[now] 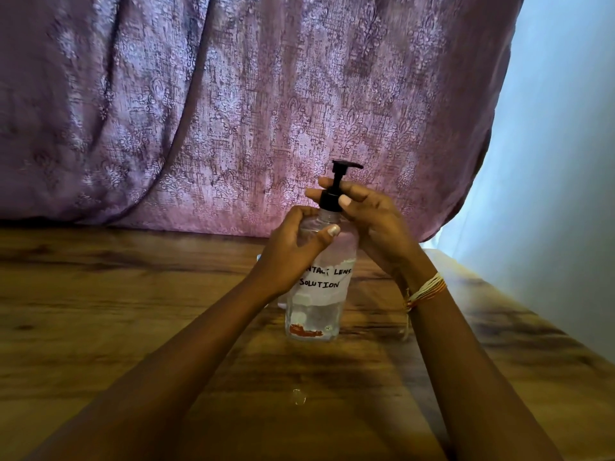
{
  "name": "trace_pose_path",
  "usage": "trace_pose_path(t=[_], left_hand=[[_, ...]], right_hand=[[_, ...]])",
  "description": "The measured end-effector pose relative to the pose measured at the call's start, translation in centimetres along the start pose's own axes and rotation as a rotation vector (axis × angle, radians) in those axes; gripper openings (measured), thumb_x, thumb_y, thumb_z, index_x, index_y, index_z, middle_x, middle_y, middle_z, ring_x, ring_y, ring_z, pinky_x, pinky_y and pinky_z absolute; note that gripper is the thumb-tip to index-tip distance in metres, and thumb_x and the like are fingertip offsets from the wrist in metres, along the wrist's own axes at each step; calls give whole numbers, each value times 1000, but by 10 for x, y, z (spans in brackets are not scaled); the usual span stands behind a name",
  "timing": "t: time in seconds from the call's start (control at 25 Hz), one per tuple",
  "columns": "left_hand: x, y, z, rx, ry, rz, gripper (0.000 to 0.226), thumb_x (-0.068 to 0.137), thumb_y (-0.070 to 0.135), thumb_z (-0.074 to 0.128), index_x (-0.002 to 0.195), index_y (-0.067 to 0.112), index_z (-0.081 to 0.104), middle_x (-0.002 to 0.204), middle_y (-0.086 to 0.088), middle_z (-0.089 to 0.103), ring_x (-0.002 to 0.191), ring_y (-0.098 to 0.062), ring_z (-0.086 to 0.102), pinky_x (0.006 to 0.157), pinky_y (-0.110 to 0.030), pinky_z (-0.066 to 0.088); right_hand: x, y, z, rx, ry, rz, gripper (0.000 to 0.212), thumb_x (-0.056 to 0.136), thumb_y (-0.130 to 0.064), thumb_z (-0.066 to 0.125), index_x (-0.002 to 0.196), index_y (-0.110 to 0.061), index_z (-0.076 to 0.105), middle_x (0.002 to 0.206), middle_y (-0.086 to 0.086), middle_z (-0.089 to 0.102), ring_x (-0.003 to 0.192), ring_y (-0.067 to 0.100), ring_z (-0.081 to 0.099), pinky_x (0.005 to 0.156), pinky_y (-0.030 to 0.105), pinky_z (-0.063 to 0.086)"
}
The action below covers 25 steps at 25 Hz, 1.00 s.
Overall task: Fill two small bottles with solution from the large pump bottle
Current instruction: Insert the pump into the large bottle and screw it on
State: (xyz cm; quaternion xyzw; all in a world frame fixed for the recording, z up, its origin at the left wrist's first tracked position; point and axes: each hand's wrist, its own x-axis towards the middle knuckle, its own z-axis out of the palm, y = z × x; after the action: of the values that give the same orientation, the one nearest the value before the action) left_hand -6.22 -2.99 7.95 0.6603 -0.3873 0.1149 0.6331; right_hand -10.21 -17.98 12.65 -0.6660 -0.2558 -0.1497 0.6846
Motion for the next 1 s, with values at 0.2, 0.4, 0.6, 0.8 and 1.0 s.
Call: trace_pose_path(t=[0.2, 0.4, 0.6, 0.8, 1.0], left_hand=[[-1, 2, 0, -32, -22, 16, 29, 93, 19, 57, 119, 7, 50, 106, 0, 64, 96, -10, 63, 84, -27, 51], [-2, 4, -1, -17, -19, 24, 28, 93, 20, 56, 118, 8, 50, 106, 3, 63, 98, -9, 61, 87, -29, 49], [-3, 4, -1, -24, -24, 32, 31, 94, 19, 56, 120, 5, 49, 110, -2, 63, 100, -13, 61, 88, -30, 50], [-3, 6, -1, -18, -26, 27, 29, 93, 20, 57, 118, 8, 49, 102, 6, 63, 95, -5, 61, 86, -24, 50], [-3, 6, -1, -28, -29, 29, 31, 93, 21, 56, 120, 6, 48, 110, -1, 63, 100, -12, 61, 90, -31, 50]], right_hand=[[3, 7, 9, -181, 296, -68, 28, 79, 1, 73, 105, -3, 63, 95, 12, 69, 89, 22, 67, 80, 33, 56], [2, 4, 11, -103, 176, -26, 33, 88, -14, 64, 118, -5, 57, 110, 12, 66, 100, 19, 66, 88, 36, 54], [-1, 0, 2, -91, 150, -24, 29, 94, 0, 51, 121, 4, 59, 118, 23, 65, 110, 31, 64, 98, 45, 51], [3, 7, 12, -278, 287, -72, 35, 80, -4, 74, 113, -6, 63, 94, 4, 70, 88, 15, 69, 80, 30, 57], [-2, 0, 5, -5, 70, 12, 31, 94, -7, 50, 123, 0, 58, 123, 24, 63, 110, 29, 65, 96, 42, 54]])
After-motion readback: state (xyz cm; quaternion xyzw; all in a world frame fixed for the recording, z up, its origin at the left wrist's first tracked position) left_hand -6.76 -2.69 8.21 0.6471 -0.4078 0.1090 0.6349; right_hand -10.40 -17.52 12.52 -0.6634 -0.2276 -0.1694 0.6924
